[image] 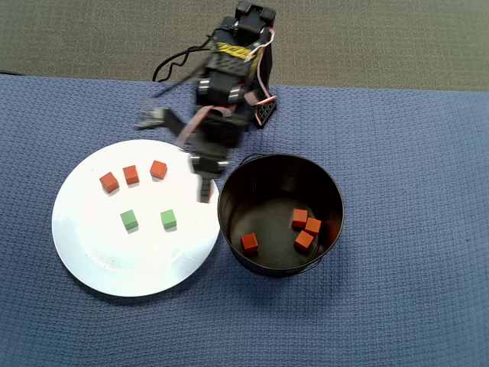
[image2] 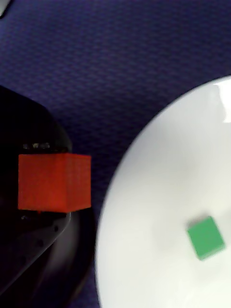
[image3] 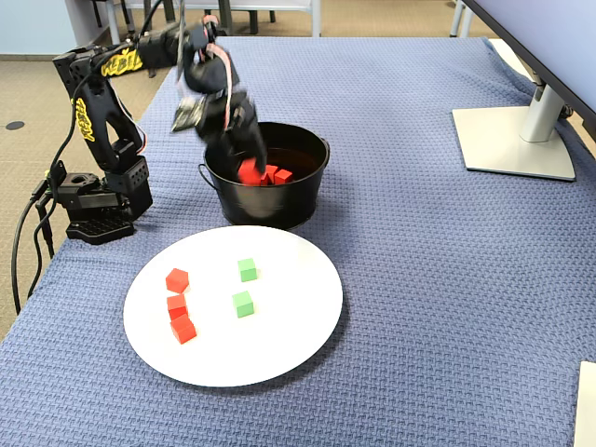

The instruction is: Pick up the red cubes from the white plate and place them in the black recipient

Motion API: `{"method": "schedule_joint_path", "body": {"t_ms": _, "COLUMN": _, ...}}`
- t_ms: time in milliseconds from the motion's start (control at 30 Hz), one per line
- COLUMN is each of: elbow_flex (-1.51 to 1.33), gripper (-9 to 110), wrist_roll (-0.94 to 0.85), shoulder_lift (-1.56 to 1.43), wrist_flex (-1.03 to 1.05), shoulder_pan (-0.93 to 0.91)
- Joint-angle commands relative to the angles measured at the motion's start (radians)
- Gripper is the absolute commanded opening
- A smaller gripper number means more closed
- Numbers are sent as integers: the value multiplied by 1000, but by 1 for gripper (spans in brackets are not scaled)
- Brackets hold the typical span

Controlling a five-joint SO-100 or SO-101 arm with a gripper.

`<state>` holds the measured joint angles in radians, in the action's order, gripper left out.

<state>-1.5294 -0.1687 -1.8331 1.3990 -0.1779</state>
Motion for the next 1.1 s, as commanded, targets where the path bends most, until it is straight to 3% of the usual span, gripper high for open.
{"method": "schedule_joint_path", "body": {"t_ms": 0, "elbow_flex": -75, "gripper": 0, "wrist_roll": 101, "shoulder_lift": -121, "wrist_flex": -12, "shoulder_pan": 227}}
{"method": "schedule_joint_path", "body": {"t_ms": 33, "elbow_flex": -103, "gripper": 3, "wrist_roll": 100, "shoulder_lift": -133, "wrist_flex": -15, "shoulder_pan": 273}}
{"method": "schedule_joint_path", "body": {"t_ms": 100, "elbow_flex": -152, "gripper": 33, "wrist_roll": 55, "shoulder_lift": -147, "wrist_flex": -14, "shoulder_pan": 347}}
{"method": "schedule_joint_path", "body": {"t_ms": 167, "elbow_flex": -172, "gripper": 39, "wrist_roll": 14, "shoulder_lift": -152, "wrist_flex": -14, "shoulder_pan": 342}}
{"method": "schedule_joint_path", "body": {"t_ms": 400, "elbow_flex": -115, "gripper": 31, "wrist_roll": -209, "shoulder_lift": -112, "wrist_flex": -18, "shoulder_pan": 17}}
{"method": "schedule_joint_path", "body": {"t_ms": 733, "elbow_flex": -270, "gripper": 31, "wrist_roll": -850, "shoulder_lift": -86, "wrist_flex": -153, "shoulder_pan": -422}}
{"method": "schedule_joint_path", "body": {"t_ms": 900, "elbow_flex": -440, "gripper": 32, "wrist_roll": -1229, "shoulder_lift": -91, "wrist_flex": -276, "shoulder_pan": -546}}
{"method": "schedule_joint_path", "body": {"t_ms": 1067, "elbow_flex": -566, "gripper": 32, "wrist_roll": -1480, "shoulder_lift": -71, "wrist_flex": -357, "shoulder_pan": -614}}
